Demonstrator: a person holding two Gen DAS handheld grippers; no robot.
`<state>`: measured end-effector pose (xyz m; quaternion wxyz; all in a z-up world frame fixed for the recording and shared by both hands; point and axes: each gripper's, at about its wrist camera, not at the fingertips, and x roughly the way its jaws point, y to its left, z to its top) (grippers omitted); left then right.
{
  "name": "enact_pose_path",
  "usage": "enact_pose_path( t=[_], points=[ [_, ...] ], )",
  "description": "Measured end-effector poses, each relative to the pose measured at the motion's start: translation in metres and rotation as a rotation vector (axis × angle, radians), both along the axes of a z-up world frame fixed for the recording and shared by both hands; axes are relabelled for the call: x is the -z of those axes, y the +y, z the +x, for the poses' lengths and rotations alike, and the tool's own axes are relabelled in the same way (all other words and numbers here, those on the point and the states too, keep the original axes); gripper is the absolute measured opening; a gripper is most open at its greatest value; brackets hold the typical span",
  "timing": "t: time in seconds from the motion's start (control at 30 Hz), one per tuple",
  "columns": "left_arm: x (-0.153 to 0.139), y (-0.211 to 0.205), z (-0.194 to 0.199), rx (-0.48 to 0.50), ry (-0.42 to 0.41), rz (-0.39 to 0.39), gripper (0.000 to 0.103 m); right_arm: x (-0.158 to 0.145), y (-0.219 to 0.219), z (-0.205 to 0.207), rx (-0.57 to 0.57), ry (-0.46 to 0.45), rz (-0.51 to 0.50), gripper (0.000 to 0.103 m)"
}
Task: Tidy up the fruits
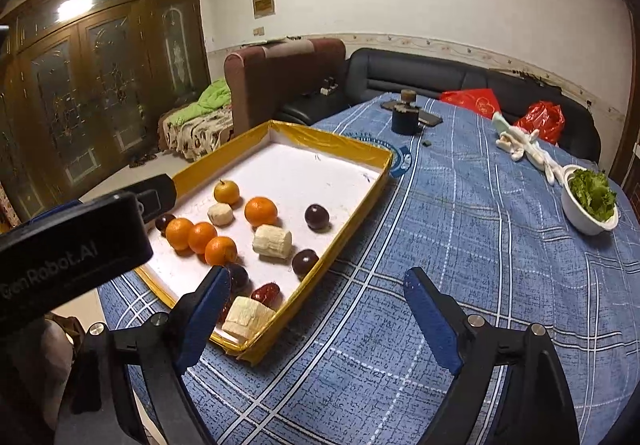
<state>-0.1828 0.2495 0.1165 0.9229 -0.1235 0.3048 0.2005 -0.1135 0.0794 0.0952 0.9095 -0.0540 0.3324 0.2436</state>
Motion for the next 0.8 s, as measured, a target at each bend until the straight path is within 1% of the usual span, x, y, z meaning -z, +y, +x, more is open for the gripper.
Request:
enact_pose_path(
  t=[0.2, 0.4, 0.8],
  points=[
    [0.007, 0.006, 0.006, 0.005, 0.029, -0.024, 0.103, 0.004, 0.008, 0.0, -0.014, 0.011, -0.014, 0.092],
    [0.008, 0.007, 0.005, 0.008, 0.031, -0.028, 0.103, 0.009, 0.014, -0.001, -0.027, 0.027, -0.023, 0.093],
    [0.013, 0.01, 0.01, 0.013, 0.053, -0.055, 0.103, 0.014, 0.011, 0.002, -0.018, 0.051, -0.013, 0.093]
  ],
)
